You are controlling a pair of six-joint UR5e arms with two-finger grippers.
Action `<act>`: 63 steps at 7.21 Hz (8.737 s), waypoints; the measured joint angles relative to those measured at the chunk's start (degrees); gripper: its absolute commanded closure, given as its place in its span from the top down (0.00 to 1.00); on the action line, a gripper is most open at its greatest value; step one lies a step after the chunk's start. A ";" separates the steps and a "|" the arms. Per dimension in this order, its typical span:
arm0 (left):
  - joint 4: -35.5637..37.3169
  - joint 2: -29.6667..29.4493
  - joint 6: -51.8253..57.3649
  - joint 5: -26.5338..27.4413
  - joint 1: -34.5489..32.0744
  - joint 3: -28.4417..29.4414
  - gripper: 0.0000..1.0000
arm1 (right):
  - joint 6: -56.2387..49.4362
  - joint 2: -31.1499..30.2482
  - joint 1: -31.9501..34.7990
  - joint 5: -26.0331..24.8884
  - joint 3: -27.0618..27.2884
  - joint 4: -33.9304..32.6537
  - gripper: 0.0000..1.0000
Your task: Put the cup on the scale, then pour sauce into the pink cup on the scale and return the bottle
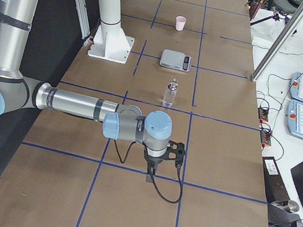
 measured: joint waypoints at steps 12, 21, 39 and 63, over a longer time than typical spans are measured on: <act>-49.24 1.39 -29.65 -7.89 13.40 3.12 1.00 | 5.07 3.66 -0.14 6.55 -4.26 11.84 1.00; -37.87 1.85 -61.22 22.95 46.60 -7.18 0.59 | 4.99 2.27 -0.14 6.62 -4.13 11.92 1.00; -16.25 -20.39 -63.43 29.16 51.87 -6.25 0.00 | 5.11 0.99 -0.14 6.68 -4.10 13.61 1.00; 9.26 -23.10 -20.02 16.91 26.83 -7.77 1.00 | 40.46 1.74 -14.58 4.45 15.69 12.97 1.00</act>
